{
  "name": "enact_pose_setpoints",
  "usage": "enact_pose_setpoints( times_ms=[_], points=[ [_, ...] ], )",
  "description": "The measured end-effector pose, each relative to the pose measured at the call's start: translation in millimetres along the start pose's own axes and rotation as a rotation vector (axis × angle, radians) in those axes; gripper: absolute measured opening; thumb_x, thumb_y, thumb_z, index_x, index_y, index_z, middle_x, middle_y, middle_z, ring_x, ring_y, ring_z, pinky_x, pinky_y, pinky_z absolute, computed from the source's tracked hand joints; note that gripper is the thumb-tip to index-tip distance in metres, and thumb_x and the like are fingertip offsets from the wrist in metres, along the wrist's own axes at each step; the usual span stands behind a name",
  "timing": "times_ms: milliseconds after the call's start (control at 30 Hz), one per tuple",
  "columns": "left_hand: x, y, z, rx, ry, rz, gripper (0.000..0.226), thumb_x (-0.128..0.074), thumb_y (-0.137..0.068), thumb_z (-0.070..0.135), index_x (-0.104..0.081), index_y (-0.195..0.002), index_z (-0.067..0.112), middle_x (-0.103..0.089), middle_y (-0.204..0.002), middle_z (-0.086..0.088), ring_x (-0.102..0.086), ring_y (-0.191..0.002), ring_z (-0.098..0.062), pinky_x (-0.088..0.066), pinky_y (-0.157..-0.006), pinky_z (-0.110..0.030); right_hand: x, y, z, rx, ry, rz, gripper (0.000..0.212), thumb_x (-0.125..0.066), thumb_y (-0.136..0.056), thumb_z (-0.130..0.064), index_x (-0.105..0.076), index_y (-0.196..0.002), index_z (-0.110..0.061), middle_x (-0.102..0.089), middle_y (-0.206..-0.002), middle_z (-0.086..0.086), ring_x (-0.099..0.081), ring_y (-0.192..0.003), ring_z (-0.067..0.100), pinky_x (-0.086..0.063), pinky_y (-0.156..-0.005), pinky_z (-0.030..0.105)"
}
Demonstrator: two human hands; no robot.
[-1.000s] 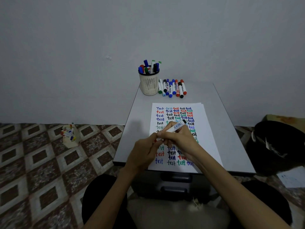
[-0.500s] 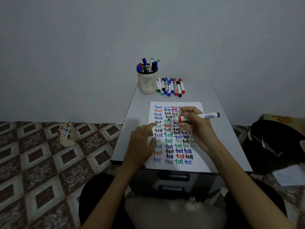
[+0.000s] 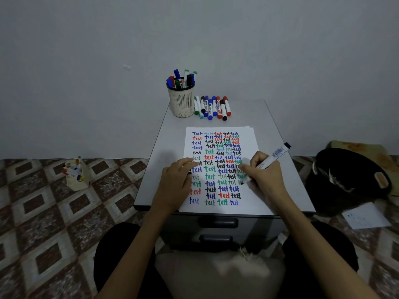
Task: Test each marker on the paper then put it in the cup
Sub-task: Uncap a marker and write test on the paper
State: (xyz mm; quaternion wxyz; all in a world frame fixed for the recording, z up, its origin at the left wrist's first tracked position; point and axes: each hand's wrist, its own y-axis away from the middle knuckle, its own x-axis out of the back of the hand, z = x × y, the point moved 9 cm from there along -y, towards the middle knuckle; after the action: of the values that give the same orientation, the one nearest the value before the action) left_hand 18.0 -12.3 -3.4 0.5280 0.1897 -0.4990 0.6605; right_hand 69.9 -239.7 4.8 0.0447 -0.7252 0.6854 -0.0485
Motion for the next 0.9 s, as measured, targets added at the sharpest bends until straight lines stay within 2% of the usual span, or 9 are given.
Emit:
enact_pose_setpoints(
  times_ms=[100,233,400,533,600,667,800,900],
  points=[
    [2,0,3,-0.011,-0.003,0.003,0.038,-0.032,-0.088,0.025,-0.060,-0.113,0.016,-0.059,-0.118,-0.002,-0.055,-0.105,-0.019,-0.038,-0.089,-0.034,2,2,2,0.026,0.044,0.003,0.027,-0.066,-0.079,0.010,-0.045,-0.065,0.000,-0.045,-0.062,0.014,-0.046,-0.060,0.023,-0.047,-0.062,0.033],
    [2,0,1,0.006,-0.014,-0.005,0.039,-0.031,-0.087,0.026,-0.062,-0.110,0.017,-0.060,-0.116,0.000,-0.054,-0.105,-0.017,-0.032,-0.088,-0.030,-2,2,6,0.027,0.026,-0.047,0.028,-0.065,-0.079,0.009,-0.041,-0.065,0.003,-0.045,-0.064,0.020,-0.049,-0.065,0.027,-0.047,-0.062,0.035],
    [1,1,0,0.030,-0.016,-0.014,0.038,-0.031,-0.087,0.027,-0.061,-0.109,0.018,-0.060,-0.115,0.001,-0.054,-0.104,-0.016,-0.035,-0.089,-0.031,-7,5,6,0.005,0.019,-0.074,0.027,-0.060,-0.082,0.015,-0.042,-0.067,0.001,-0.046,-0.058,0.010,-0.050,-0.054,0.010,-0.042,-0.047,0.019],
    [1,1,0,0.034,-0.017,-0.017,0.037,-0.032,-0.088,0.028,-0.061,-0.109,0.018,-0.060,-0.115,0.000,-0.055,-0.104,-0.016,-0.036,-0.091,-0.032,-8,5,7,0.009,0.064,-0.093,0.025,-0.060,-0.081,0.013,-0.041,-0.067,0.005,-0.048,-0.070,0.030,-0.054,-0.070,0.030,-0.050,-0.055,0.028],
    [1,1,0,0.037,-0.019,-0.019,0.037,-0.033,-0.088,0.028,-0.061,-0.109,0.018,-0.060,-0.115,0.000,-0.055,-0.103,-0.017,-0.037,-0.091,-0.032,-10,6,8,0.009,0.075,-0.095,0.026,-0.058,-0.081,0.013,-0.039,-0.068,0.004,-0.047,-0.075,0.035,-0.054,-0.075,0.032,-0.052,-0.062,0.035],
    [0,1,-1,0.044,-0.023,-0.025,0.036,-0.034,-0.088,0.027,-0.061,-0.110,0.018,-0.060,-0.115,0.000,-0.055,-0.104,-0.016,-0.036,-0.092,-0.032,-11,7,5,0.018,0.097,-0.087,0.026,-0.056,-0.082,0.014,-0.036,-0.068,0.004,-0.047,-0.074,0.033,-0.054,-0.075,0.029,-0.052,-0.063,0.034],
    [-1,1,-2,0.049,-0.028,-0.030,0.035,-0.034,-0.088,0.027,-0.061,-0.110,0.018,-0.060,-0.116,0.000,-0.055,-0.104,-0.016,-0.035,-0.092,-0.030,-8,6,3,0.025,0.075,-0.072,0.025,-0.056,-0.083,0.014,-0.042,-0.068,0.000,-0.045,-0.064,0.015,-0.050,-0.064,0.017,-0.046,-0.053,0.020],
    [0,1,-1,0.043,-0.030,-0.022,0.038,-0.033,-0.087,0.028,-0.061,-0.110,0.018,-0.060,-0.115,0.000,-0.055,-0.103,-0.017,-0.035,-0.091,-0.030,-8,6,4,0.025,0.086,-0.072,0.028,-0.057,-0.082,0.012,-0.041,-0.066,-0.004,-0.044,-0.066,0.020,-0.047,-0.064,0.020,-0.043,-0.056,0.026]
  ],
)
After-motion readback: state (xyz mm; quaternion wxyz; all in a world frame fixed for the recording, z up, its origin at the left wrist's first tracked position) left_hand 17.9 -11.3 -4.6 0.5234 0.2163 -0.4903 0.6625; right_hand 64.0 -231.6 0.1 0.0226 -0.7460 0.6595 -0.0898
